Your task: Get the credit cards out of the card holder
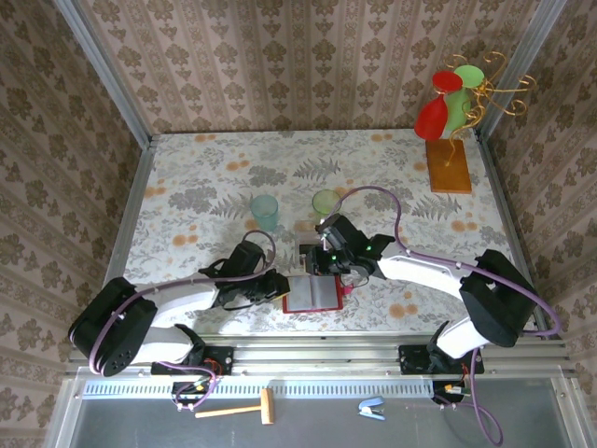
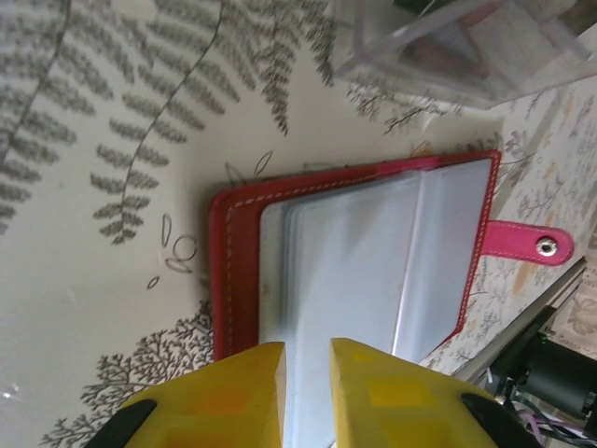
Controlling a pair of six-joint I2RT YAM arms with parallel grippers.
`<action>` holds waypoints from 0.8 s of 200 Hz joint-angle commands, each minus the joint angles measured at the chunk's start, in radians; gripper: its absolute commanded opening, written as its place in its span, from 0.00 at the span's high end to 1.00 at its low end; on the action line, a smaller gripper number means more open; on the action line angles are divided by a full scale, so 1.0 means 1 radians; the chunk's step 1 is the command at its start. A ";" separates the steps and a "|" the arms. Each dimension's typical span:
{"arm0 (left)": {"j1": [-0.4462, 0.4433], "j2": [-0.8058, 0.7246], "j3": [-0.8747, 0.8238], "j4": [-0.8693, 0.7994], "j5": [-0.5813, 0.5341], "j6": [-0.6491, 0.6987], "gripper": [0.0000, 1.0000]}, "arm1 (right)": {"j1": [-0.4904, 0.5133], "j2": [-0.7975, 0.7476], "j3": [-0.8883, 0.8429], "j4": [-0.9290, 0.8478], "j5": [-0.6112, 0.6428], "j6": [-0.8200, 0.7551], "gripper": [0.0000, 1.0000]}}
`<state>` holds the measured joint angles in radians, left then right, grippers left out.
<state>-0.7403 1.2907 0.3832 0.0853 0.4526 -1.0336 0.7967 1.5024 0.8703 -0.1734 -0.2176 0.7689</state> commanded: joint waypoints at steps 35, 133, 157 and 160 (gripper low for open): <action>-0.022 -0.026 -0.042 0.041 -0.040 -0.041 0.84 | 0.008 0.043 -0.006 0.090 -0.129 0.098 0.78; -0.021 -0.070 -0.063 -0.003 -0.078 -0.043 0.86 | 0.008 0.074 -0.026 0.119 -0.153 0.118 0.78; -0.021 -0.046 -0.063 0.014 -0.074 -0.043 0.90 | 0.008 0.075 -0.025 0.113 -0.152 0.116 0.78; -0.021 -0.044 -0.064 0.017 -0.074 -0.044 0.91 | 0.007 0.076 -0.025 0.111 -0.152 0.115 0.78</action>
<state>-0.7540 1.2301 0.3336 0.1017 0.3912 -1.0744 0.7967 1.5692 0.8555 -0.0635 -0.3531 0.8715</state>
